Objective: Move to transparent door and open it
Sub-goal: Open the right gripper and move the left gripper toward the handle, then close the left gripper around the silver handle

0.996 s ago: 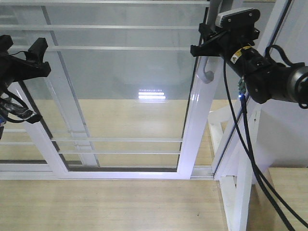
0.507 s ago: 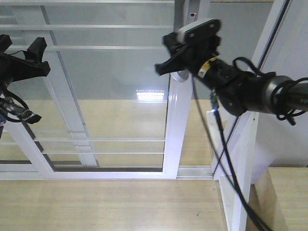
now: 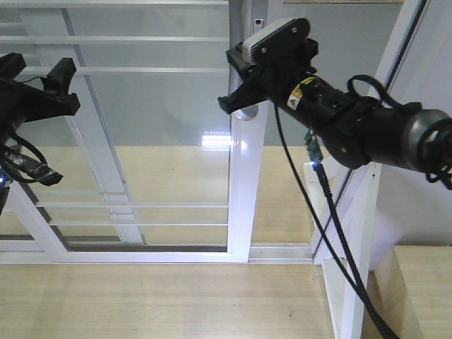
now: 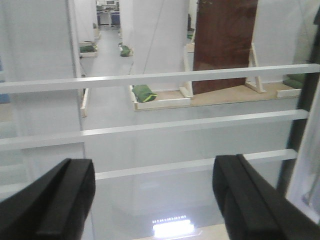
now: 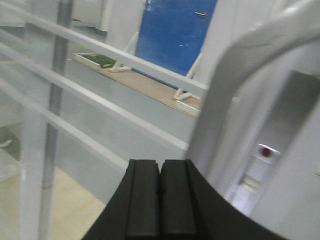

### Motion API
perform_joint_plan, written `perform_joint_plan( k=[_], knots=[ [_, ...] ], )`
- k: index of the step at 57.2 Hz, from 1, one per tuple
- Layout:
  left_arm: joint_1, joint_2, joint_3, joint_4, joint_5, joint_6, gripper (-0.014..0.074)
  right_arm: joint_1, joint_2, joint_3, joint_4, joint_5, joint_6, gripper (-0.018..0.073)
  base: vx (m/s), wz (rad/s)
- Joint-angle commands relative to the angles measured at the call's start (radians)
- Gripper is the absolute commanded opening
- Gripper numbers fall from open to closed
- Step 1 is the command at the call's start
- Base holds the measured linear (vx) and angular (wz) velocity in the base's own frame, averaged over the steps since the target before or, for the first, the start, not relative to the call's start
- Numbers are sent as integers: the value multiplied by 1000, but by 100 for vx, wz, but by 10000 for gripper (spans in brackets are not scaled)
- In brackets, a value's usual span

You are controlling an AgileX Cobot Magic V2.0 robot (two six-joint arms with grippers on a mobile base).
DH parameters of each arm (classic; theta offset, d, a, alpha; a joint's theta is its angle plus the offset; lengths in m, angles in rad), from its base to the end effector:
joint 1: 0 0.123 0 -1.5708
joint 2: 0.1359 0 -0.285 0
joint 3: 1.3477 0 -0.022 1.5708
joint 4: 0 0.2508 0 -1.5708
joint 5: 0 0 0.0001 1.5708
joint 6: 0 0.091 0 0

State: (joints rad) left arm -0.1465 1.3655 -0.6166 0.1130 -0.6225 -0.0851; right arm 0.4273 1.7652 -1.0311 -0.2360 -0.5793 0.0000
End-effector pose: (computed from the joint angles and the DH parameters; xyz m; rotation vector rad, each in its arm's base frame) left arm 0.2784 -0.0471 0.2666 0.1744 1.6058 -0.1610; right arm 0.3554 0.1746 0.2516 -0.6029 1.5445 0.2799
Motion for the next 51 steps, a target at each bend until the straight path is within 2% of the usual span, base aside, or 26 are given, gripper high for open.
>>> perform_joint_plan(
  k=[1,7,18,23,32,37,51],
  knots=[
    [-20,-15,-34,61,-91,-57,590,-59,-96,11,37,-59,-35,-6,0,0],
    [-40,22,-34,101,-132,-131,590,-123,-140,71,37,-61,-39,-6,0,0],
    [-95,111,-59,100,-231,-147,590,-207,-201,157,35,-59,-41,-6,0,0],
    [-130,156,-112,134,-223,-180,590,-222,-214,170,30,-53,-42,-6,0,0],
    [-178,234,-251,253,-145,-252,590,-222,-217,170,29,-49,-42,-6,0,0],
    [-194,276,-319,257,-102,-273,590,-222,-217,170,29,-52,-42,-6,0,0],
    [-236,389,-469,255,-81,-301,590,-222,-217,170,31,-52,-67,-6,0,0]
  ],
)
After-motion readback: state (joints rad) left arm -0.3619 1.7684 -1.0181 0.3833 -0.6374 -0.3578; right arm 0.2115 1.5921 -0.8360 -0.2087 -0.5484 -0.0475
